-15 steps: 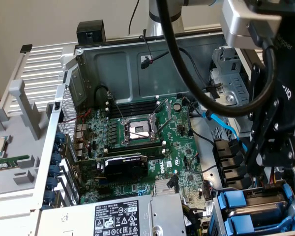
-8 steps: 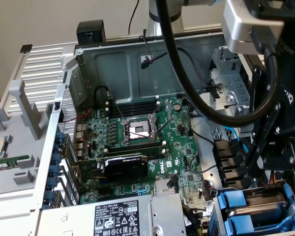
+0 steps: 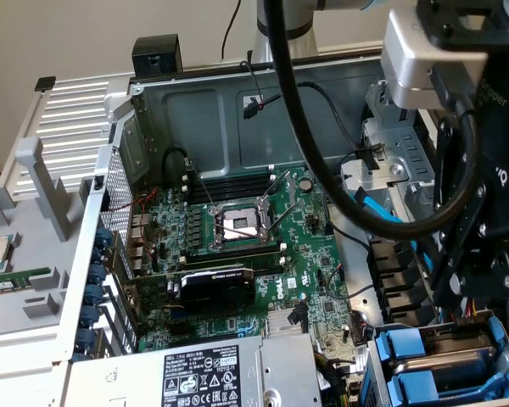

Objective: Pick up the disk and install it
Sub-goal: 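Insert the first disk wire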

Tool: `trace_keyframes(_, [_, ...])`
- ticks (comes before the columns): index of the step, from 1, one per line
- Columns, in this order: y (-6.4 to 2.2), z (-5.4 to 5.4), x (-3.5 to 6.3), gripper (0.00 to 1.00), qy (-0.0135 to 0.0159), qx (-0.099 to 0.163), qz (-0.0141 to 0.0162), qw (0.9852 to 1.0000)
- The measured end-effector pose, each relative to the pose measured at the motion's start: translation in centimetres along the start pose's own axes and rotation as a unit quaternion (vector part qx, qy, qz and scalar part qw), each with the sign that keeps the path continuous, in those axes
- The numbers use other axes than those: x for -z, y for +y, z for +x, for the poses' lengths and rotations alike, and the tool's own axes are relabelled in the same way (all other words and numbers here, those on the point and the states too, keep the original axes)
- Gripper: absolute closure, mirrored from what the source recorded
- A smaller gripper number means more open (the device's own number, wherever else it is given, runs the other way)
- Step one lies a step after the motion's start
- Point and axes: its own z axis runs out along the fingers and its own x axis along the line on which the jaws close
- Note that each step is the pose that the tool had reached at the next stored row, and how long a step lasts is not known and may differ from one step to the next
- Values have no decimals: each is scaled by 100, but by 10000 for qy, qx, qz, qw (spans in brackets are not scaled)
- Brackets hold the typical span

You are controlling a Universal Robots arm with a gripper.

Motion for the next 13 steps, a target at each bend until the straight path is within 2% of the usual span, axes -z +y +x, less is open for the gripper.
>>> trace_keyframes(13, [17,42,-81,84,11,242,35,9997])
